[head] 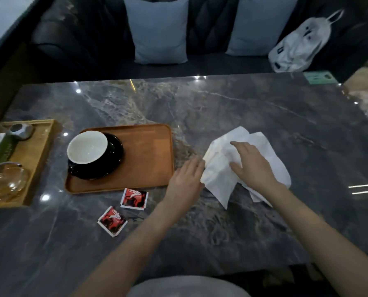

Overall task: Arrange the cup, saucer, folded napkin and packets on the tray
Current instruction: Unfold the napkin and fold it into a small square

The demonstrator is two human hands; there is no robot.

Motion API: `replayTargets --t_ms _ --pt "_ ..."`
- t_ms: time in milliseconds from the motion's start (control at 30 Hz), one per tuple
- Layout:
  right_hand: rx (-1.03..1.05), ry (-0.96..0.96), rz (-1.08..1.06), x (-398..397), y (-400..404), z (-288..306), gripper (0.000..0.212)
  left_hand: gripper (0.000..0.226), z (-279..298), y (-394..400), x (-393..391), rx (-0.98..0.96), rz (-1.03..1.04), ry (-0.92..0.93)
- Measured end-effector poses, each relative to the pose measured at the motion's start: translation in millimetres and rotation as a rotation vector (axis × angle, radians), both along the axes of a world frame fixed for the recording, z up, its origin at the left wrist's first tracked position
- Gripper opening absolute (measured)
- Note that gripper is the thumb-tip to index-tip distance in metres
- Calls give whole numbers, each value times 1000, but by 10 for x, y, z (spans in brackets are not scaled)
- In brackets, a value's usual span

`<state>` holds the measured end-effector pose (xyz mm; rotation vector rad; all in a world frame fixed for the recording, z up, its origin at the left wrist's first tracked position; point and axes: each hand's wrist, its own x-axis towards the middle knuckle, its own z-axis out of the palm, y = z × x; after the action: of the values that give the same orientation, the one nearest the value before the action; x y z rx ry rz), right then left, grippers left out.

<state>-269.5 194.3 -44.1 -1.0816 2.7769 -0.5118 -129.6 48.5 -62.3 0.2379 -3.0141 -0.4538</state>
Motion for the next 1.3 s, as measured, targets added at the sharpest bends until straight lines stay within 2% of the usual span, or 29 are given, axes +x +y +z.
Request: replayTargets --t_ms 67,133,233,333,433,533,567,633,667,800,867,933,1000,1100,1200,1300 --pt "44 -45 13 65 133 -121 70 68 -156 164 -38 41 -33 -136" --pt "99 -78 44 127 230 -229 75 80 -275 281 -68 110 -46 -237" --pt "77 -229 -1 227 304 -344 69 88 -363 397 -123 143 -43 -310" --pt "8 -336 -105 289 273 -389 63 88 -423 475 -150 61 -47 -348" --pt "-20 -328 -181 305 216 -379 48 93 -473 501 -139 14 -56 -417" --pt "-63 -284 -203 313 182 -336 19 97 -452 463 -173 68 -70 -472" --pt "-88 -282 -208 310 168 -310 18 96 -421 434 -192 107 -76 -496" --pt "-144 -303 -216 302 130 -234 21 85 -316 353 -229 254 -78 -522" --pt "-174 -317 -215 296 109 -187 21 75 -261 304 -243 386 -48 -497" --pt "-321 -390 -195 318 28 25 22 27 11 128 -249 944 255 -135" --pt "-352 -395 -165 366 -5 127 24 21 154 66 -258 1057 337 23" --pt "-327 -369 -115 438 -51 229 26 32 288 13 -317 1085 327 58" --pt "-287 -299 -64 498 -99 276 25 41 379 -16 -409 1050 289 -43" --pt "-230 -242 12 563 -141 292 25 24 412 -21 -528 926 301 -179" --pt "-248 -410 63 581 -105 317 27 27 425 -32 -553 815 326 -145" --pt "-296 -548 11 458 -27 372 25 21 495 -48 -546 703 308 -77"
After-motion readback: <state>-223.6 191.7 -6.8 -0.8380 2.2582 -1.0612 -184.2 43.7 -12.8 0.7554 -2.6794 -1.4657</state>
